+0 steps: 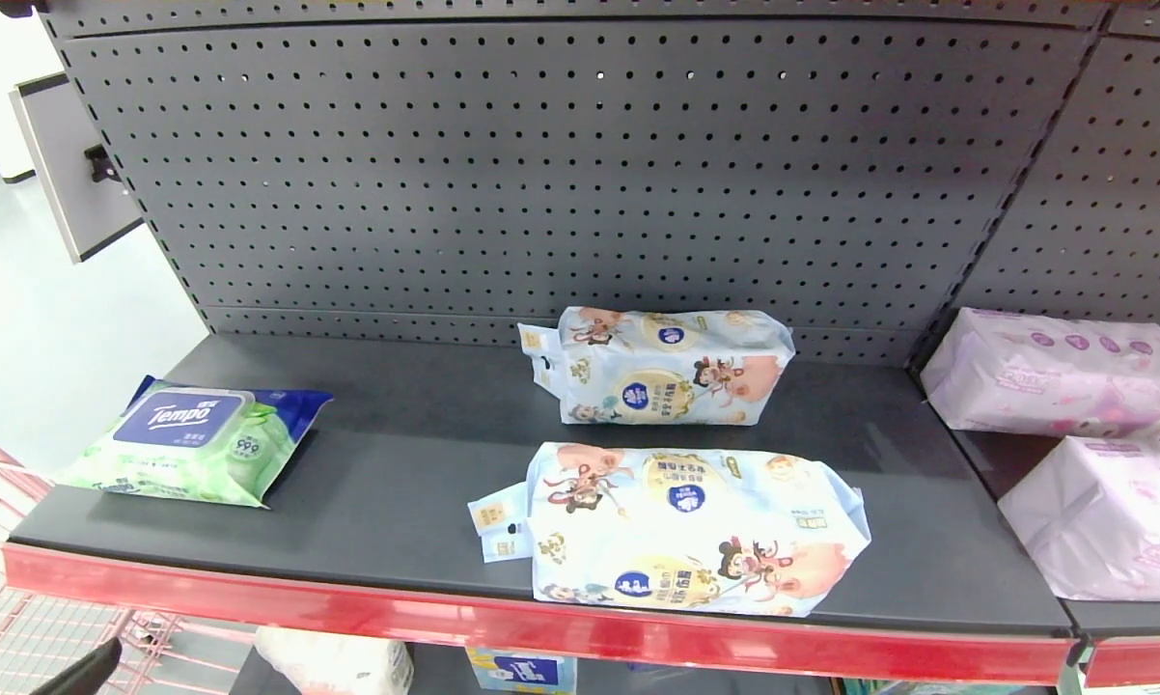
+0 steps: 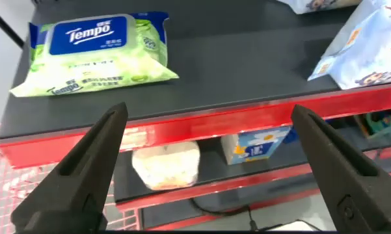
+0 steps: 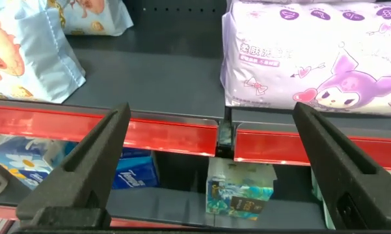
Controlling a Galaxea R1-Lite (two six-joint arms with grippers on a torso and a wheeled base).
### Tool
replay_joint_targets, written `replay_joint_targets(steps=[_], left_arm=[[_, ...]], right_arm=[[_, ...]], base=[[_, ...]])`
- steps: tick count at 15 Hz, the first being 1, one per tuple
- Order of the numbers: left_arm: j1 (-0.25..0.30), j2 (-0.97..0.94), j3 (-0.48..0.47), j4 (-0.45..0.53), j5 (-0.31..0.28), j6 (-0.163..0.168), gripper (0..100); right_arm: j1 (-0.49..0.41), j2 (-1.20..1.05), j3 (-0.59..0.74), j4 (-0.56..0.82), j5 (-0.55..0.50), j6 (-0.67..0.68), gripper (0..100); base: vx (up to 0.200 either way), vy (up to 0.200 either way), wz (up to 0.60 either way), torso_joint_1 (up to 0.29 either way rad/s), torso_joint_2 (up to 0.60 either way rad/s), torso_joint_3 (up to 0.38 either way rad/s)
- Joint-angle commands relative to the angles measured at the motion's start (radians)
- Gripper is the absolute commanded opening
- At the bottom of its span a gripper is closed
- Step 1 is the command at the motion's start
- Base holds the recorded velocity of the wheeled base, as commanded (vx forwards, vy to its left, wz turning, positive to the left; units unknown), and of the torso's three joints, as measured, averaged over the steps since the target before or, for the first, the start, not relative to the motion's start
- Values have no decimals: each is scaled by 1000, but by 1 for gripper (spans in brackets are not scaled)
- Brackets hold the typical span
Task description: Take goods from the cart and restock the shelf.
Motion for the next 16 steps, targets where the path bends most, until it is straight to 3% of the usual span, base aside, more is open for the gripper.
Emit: replay_joint_targets(steps=[1, 2, 5, 9, 13, 16], left_arm=[[0, 56, -20, -2, -6, -10, 100], [-2, 134, -56, -3, -9, -25, 100], [-25, 209, -82, -10, -52, -27, 100], [-69, 353, -85, -146, -52, -42, 100], [-163, 405, -85, -155, -55, -45, 100], [-199, 464, -92, -160, -55, -50, 100]], right_arm=[[-1, 0, 0, 0, 0, 0, 100], [1, 0, 0, 0, 0, -2, 100], [-4, 4, 0, 1, 0, -5, 100], [-4, 4, -2, 1, 0, -5, 100], [-2, 0, 2, -3, 0, -6, 100], [-2, 0, 2, -2, 0, -12, 100]], base=[[0, 0, 0, 0, 0, 0], [0, 0, 0, 0, 0, 0], [0, 0, 0, 0, 0, 0], [0, 0, 0, 0, 0, 0], [0, 0, 0, 0, 0, 0], [0, 0, 0, 0, 0, 0]])
